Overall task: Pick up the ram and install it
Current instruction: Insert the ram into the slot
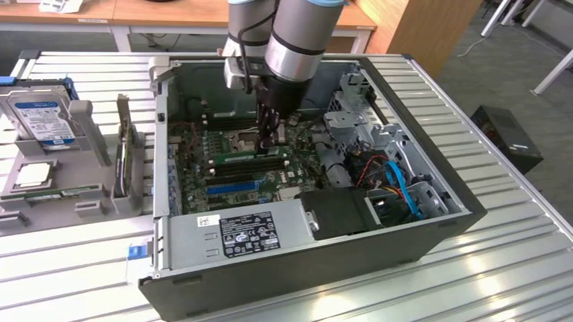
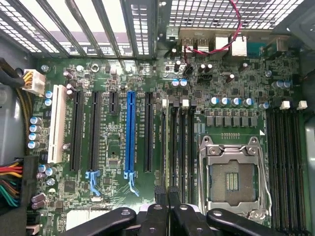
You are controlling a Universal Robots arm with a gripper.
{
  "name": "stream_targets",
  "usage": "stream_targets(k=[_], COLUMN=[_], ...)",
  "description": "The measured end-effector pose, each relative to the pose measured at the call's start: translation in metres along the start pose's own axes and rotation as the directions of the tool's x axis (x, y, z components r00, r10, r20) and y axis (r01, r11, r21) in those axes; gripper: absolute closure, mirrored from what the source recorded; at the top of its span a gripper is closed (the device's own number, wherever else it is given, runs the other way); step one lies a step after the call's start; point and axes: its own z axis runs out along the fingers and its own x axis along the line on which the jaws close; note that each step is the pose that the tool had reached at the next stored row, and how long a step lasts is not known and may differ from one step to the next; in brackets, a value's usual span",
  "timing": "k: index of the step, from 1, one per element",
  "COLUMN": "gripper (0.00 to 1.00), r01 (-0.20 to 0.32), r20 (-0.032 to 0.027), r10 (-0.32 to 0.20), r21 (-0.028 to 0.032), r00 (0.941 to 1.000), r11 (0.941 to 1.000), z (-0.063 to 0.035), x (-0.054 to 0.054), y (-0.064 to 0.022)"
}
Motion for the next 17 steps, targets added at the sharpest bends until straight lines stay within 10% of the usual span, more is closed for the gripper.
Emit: stream_targets(k=[5, 17], gripper=[0.88, 0.88], r01=[-0.001, -0.001], r20=[-0.0003, -0.0003], r10=[0.001, 0.001], r21=[-0.0332, -0.0338], r00=[1.0, 1.0], r11=[0.9994, 0.9994], z=[-0.0009, -0.0015], x=[0.0, 0.0], y=[-0.0058, -0.0125])
